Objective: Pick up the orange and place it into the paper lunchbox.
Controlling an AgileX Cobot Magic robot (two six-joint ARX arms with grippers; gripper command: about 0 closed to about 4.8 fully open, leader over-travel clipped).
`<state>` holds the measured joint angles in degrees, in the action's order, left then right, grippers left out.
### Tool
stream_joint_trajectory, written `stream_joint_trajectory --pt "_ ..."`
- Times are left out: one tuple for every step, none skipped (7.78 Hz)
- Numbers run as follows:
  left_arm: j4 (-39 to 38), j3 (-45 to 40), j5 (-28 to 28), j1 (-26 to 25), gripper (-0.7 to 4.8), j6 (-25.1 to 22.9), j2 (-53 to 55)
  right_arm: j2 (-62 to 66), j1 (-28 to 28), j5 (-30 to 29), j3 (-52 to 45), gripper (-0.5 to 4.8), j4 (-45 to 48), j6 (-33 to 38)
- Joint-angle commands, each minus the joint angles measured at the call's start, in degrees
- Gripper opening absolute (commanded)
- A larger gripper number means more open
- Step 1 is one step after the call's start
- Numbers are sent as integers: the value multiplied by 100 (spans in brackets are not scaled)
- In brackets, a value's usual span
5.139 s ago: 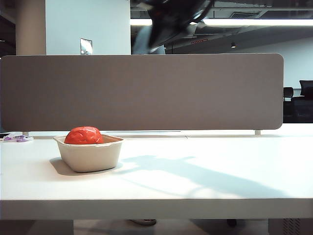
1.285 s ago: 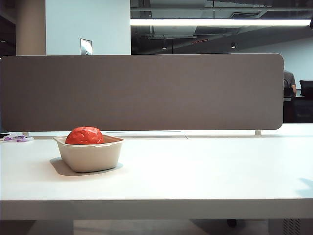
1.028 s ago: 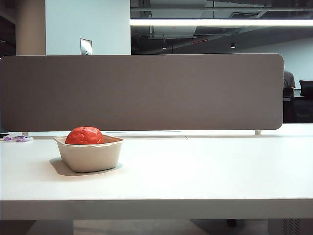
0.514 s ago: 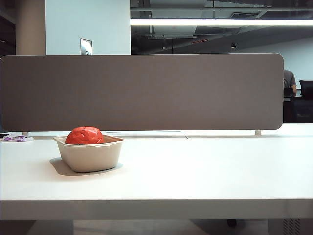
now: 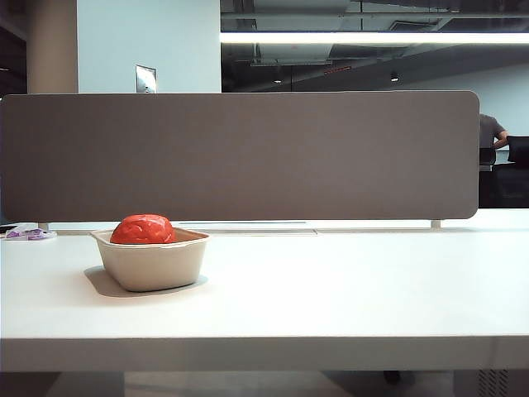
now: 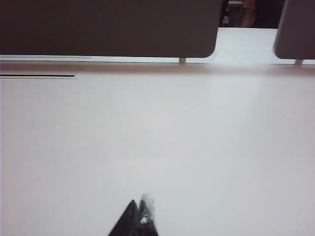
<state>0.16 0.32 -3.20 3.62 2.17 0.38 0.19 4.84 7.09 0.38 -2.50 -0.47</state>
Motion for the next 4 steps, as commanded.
stream_joint_trajectory --pt "70 -11 -2 -2 26 -24 -20 -4 -2 -560 -20 0 107 4" --pt "68 -11 -2 -2 26 -24 -20 -4 -4 -417 -20 0 105 7" --pt "70 -11 -2 -2 26 -24 -20 -4 -2 -275 -20 0 105 4" --pt "70 -11 -2 -2 26 -24 -20 -4 -2 -278 -17 0 105 4"
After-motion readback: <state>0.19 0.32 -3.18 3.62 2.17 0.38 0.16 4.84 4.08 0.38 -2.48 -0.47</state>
